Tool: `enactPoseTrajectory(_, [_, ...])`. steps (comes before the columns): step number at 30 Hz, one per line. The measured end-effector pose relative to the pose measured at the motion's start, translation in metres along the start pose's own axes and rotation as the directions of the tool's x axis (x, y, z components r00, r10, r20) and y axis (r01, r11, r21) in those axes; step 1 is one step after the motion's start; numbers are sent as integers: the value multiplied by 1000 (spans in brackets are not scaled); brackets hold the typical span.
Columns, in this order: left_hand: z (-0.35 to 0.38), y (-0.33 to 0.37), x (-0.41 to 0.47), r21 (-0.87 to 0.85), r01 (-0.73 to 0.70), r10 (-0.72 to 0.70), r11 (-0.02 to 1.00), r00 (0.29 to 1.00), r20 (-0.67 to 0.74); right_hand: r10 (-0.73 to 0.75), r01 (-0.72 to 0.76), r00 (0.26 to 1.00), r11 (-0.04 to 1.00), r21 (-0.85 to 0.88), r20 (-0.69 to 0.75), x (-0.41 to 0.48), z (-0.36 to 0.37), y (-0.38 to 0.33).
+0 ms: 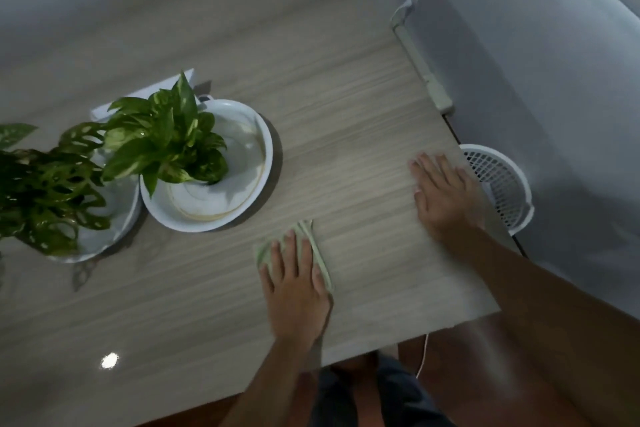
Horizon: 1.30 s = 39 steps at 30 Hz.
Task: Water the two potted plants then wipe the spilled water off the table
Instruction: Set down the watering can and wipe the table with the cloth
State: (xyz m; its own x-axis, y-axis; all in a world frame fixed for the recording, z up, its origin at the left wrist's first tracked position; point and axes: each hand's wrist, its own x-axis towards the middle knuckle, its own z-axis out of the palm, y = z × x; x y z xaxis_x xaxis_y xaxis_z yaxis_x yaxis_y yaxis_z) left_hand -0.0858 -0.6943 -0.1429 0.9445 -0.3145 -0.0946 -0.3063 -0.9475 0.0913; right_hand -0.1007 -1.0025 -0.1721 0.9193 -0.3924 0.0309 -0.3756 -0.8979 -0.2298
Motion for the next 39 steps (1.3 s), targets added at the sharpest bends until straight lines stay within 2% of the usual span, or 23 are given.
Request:
enactPoseTrajectory(2, [8, 18, -50, -42, -65, 68, 997, 995, 79, 4, -4, 1000, 1000, -1, -7, 0, -2, -2])
enactPoseTrajectory(3, [14, 36, -64, -69, -137, 145, 988, 981, 127, -6, 6, 1000, 1000, -6, -11, -1, -3, -3])
enactPoseTrajectory(4, [18, 52, -69, -88, -237, 246, 968, 963, 111, -15, 15, 1000, 1000, -9, -14, -1, -4, -4])
enactPoseTrajectory(5, [18, 66, -61, -113, -305, 316, 946, 945, 87, -17, 16, 1000, 1000, -9, -18, -1, -5, -4])
enactPoseTrajectory(7, [10, 67, -22, -92, -340, 348, 936, 933, 89, -13, 13, 1000, 1000, 6, -23, -2, -7, -4])
enactPoseTrajectory(8, [6, 51, -1, -40, -307, 309, 951, 946, 94, -19, 19, 1000, 1000, 11, -21, -2, -9, -6])
enactPoseTrajectory(10, [0, -4, 23, 41, -117, 114, 992, 991, 72, -33, 34, 999, 999, 20, -18, -2, -10, -9])
enactPoseTrajectory(12, [-5, -59, 14, 22, 77, -77, 997, 997, -18, -12, 13, 1000, 999, 38, -19, -5, -12, -12])
enactPoseTrajectory(13, [-5, -72, -3, -1, 127, -127, 992, 991, -34, -4, 5, 1000, 999, 43, -19, -8, -12, -18])
enactPoseTrajectory(15, [4, -60, -44, -28, 131, -130, 991, 991, 28, -21, 21, 1000, 998, 57, -13, -14, -12, -39])
enactPoseTrajectory(17, [16, -28, -68, -73, 5, 3, 997, 995, 102, -93, 91, 995, 991, 95, 26, -22, -5, -76])
enactPoseTrajectory(19, [14, -17, -48, -124, -145, 153, 982, 986, 59, -165, 158, 984, 982, 101, 67, -28, 4, -113])
enactPoseTrajectory(20, [8, -26, -27, -110, -155, 163, 982, 984, 66, -182, 175, 980, 981, 85, 81, -30, 9, -125])
enactPoseTrajectory(21, [1, -44, -8, -72, -121, 127, 990, 988, 88, -184, 178, 978, 982, 66, 96, -33, 13, -133])
enactPoseTrajectory(24, [-13, -115, 5, 1, 167, -167, 986, 984, 59, -181, 181, 977, 983, 3, 110, -38, 24, -135])
enactPoseTrajectory(26, [-14, -129, -31, -38, 242, -241, 970, 970, 12, -177, 179, 979, 984, -19, 101, -38, 27, -132])
enactPoseTrajectory(27, [-10, -119, -52, -49, 236, -235, 970, 972, 25, -168, 171, 981, 985, -23, 100, -38, 28, -132])
enactPoseTrajectory(30, [10, -61, -87, -109, 49, -39, 993, 995, 95, -165, 167, 982, 986, -8, 90, -38, 29, -135])
enactPoseTrajectory(32, [12, -39, -64, -146, -127, 137, 981, 989, 60, -172, 172, 983, 985, 3, 67, -39, 29, -134])
enactPoseTrajectory(33, [8, -42, -43, -123, -160, 167, 979, 984, 52, -176, 176, 983, 984, 7, 52, -39, 28, -133])
enactPoseTrajectory(35, [1, -78, -8, -19, -88, 89, 996, 993, 76, -189, 188, 981, 982, 23, 40, -39, 27, -135])
enactPoseTrajectory(37, [-6, -129, 3, 19, 136, -137, 991, 988, 66, -194, 193, 980, 981, 31, 33, -39, 26, -137])
enactPoseTrajectory(39, [-8, -155, -18, -17, 267, -267, 964, 964, 21, -192, 191, 981, 981, 31, 29, -39, 24, -137])
